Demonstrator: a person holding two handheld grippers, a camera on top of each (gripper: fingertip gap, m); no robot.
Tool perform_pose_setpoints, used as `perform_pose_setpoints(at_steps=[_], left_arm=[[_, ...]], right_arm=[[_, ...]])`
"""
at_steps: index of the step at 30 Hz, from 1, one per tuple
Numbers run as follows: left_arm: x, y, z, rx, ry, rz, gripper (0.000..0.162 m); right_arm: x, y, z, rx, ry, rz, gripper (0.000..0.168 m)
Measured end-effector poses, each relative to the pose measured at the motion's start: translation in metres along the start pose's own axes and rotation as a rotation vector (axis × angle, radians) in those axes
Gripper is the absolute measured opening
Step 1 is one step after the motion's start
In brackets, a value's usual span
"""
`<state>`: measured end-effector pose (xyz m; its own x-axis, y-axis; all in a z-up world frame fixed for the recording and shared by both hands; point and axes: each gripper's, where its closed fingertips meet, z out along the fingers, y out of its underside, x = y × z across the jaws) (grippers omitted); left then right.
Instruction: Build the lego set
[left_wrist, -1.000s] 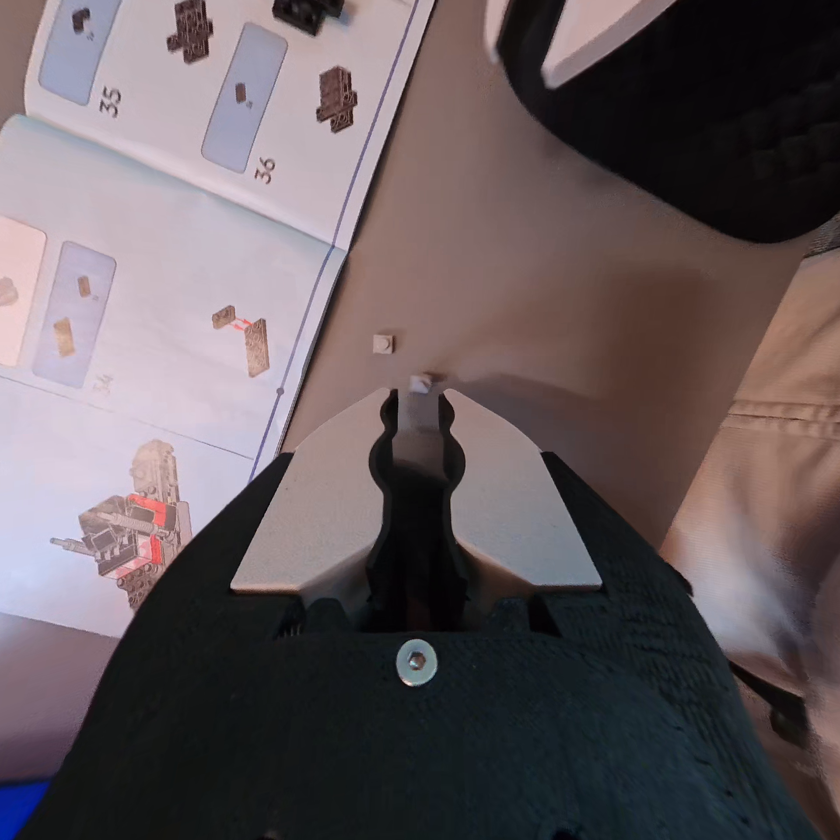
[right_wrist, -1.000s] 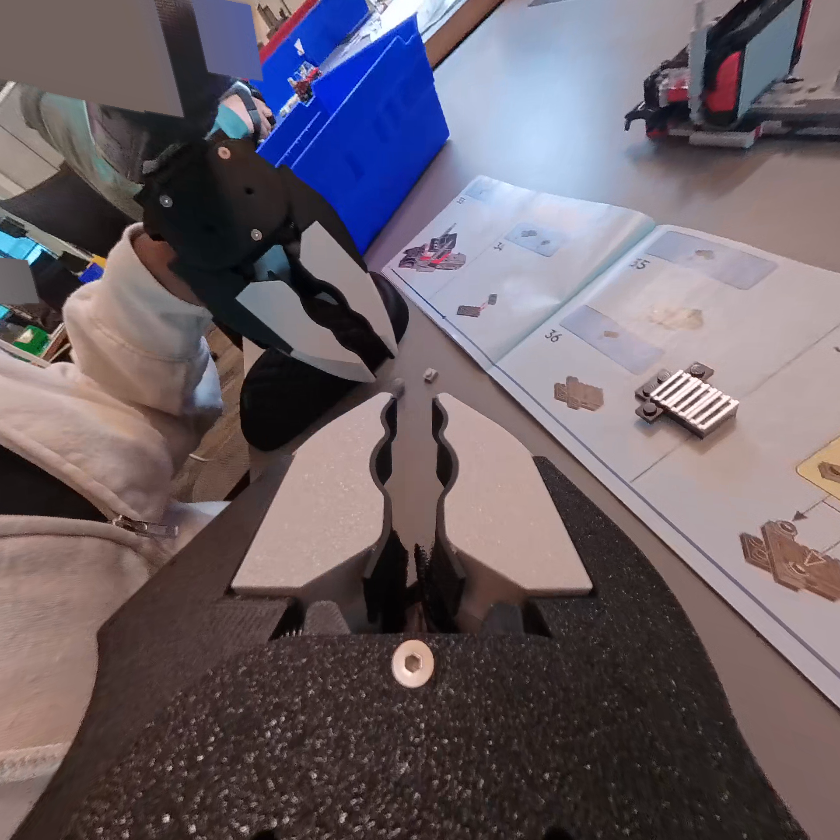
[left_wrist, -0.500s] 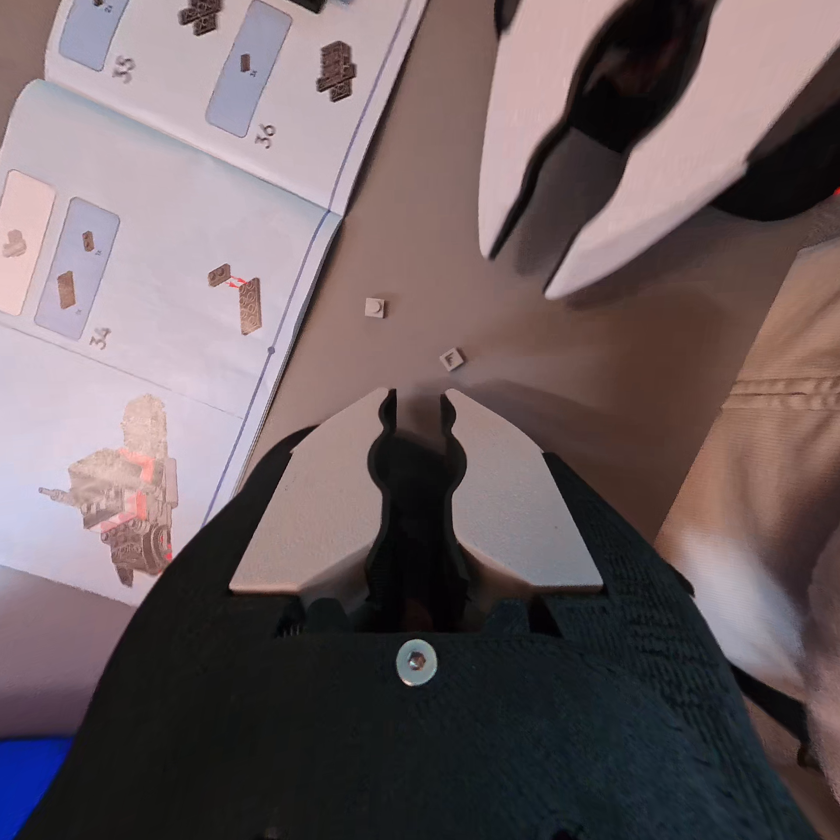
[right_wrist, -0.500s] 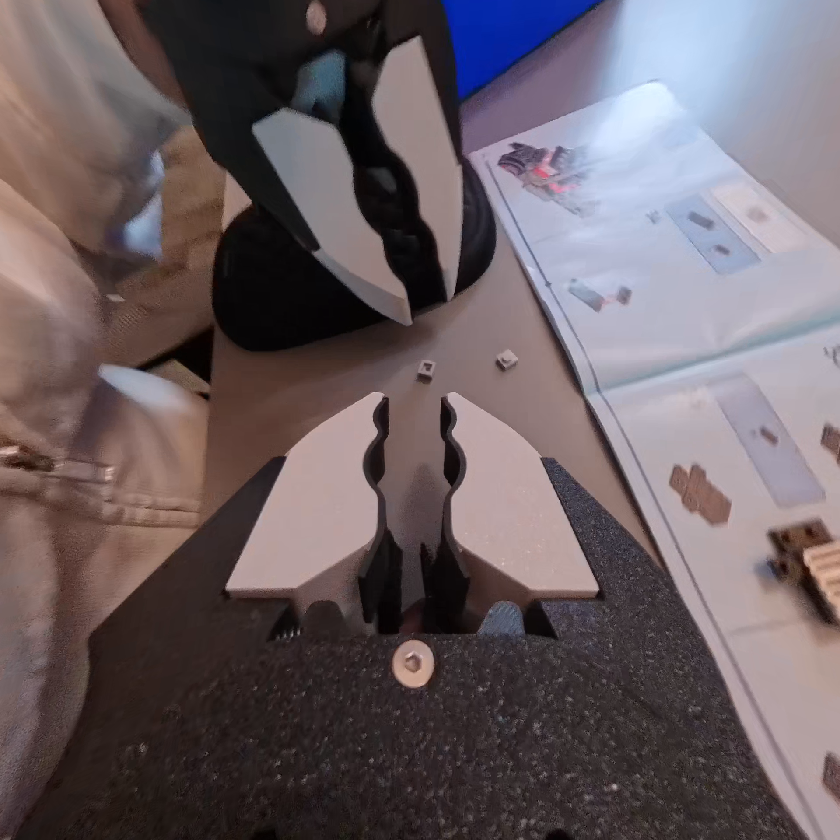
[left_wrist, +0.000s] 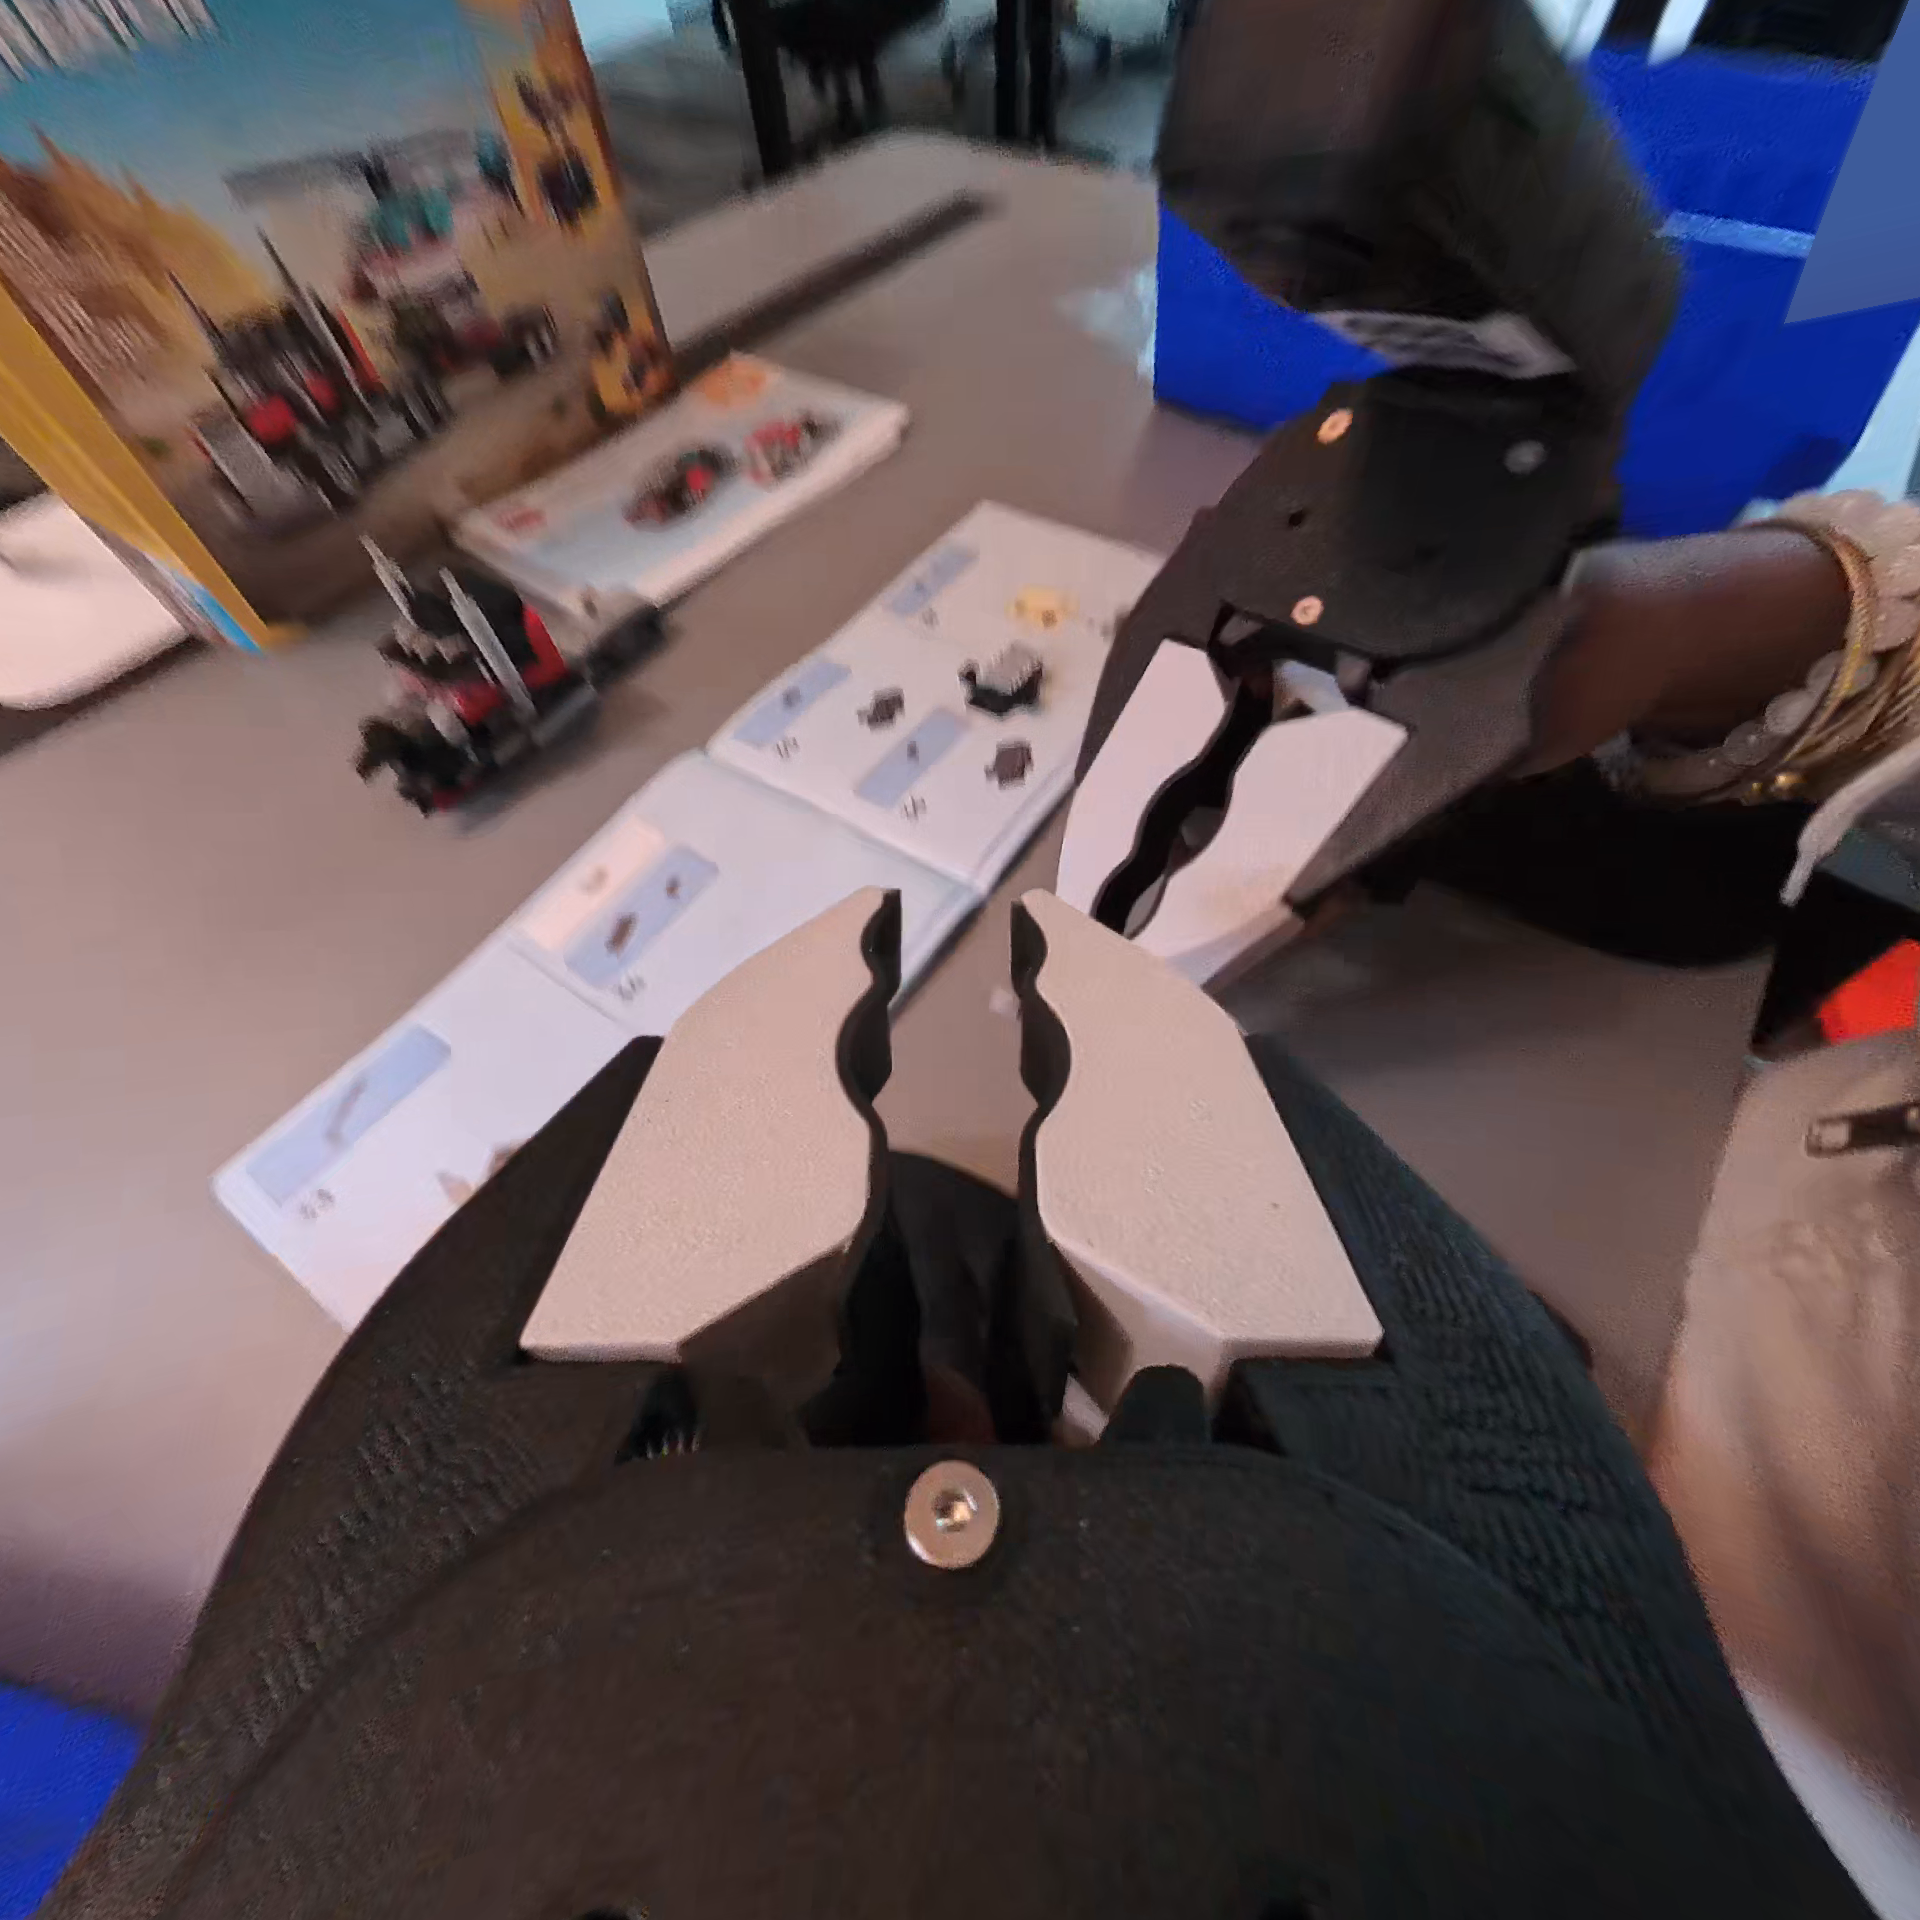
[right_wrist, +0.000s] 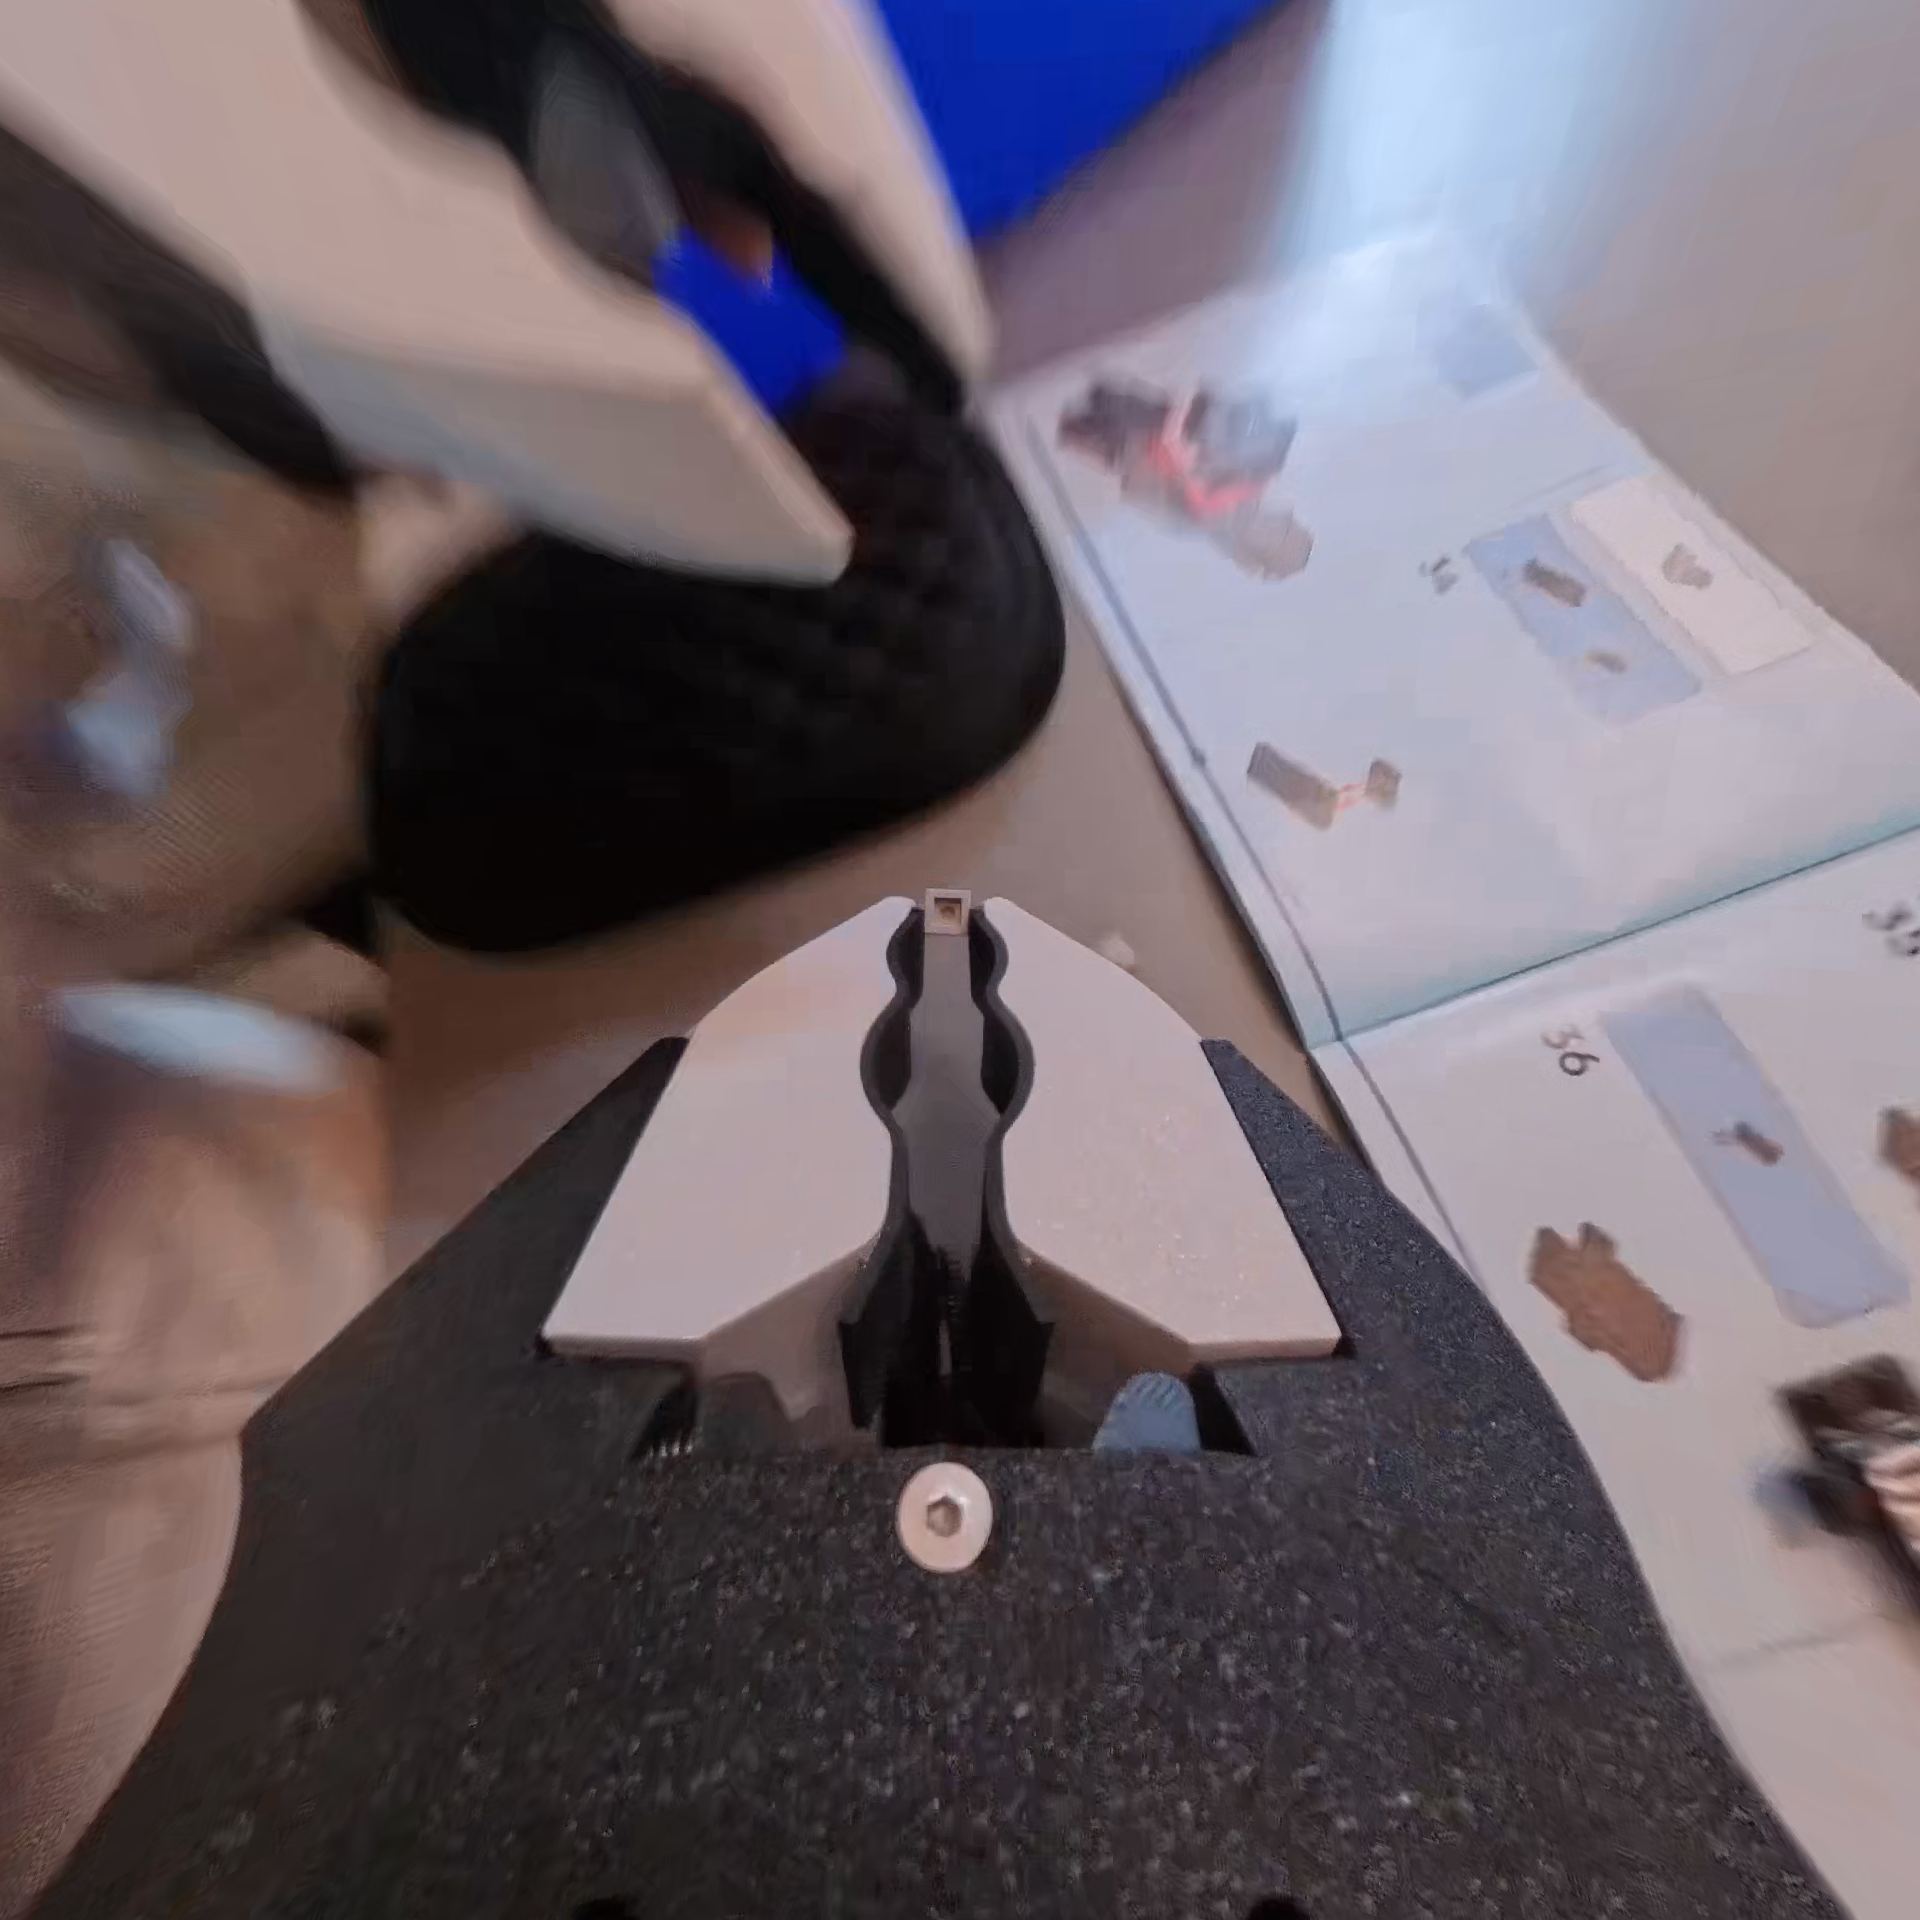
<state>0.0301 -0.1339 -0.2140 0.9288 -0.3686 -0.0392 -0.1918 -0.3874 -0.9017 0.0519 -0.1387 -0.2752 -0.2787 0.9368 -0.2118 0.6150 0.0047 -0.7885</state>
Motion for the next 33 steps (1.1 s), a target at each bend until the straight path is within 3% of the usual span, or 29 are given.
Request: perform_pose_setpoints(at_steps=[4,6,9,14,28,31,33], left_arm=[[0.009,-0.043,-0.007,0.331,-0.028,0.131,0.024],[0.013,-0.062,-0.011,0.448,-0.063,0.228,0.023],[0.021,-0.077,-0.004,0.472,-0.07,0.35,0.022],[0.029,-0.082,0.002,0.436,-0.046,0.461,0.018],[0.033,-0.075,0.01,0.355,0.021,0.471,0.009],[0.026,-0.07,0.011,0.287,0.049,0.396,0.008],[0.021,-0.041,0.02,0.074,0.135,0.273,0.008]], right_arm=[[-0.008,-0.074,-0.065,0.576,-0.517,0.599,0.008],[-0.009,-0.087,-0.086,0.689,-0.736,0.772,0.008],[-0.014,-0.091,-0.091,0.715,-0.829,0.846,0.008],[-0.012,-0.095,-0.098,0.768,-0.867,0.874,0.008],[-0.013,-0.09,-0.095,0.754,-0.91,0.905,0.008],[-0.007,-0.08,-0.094,0.691,-0.791,0.811,0.022],[0.003,-0.064,-0.093,0.618,-0.604,0.688,0.027]])
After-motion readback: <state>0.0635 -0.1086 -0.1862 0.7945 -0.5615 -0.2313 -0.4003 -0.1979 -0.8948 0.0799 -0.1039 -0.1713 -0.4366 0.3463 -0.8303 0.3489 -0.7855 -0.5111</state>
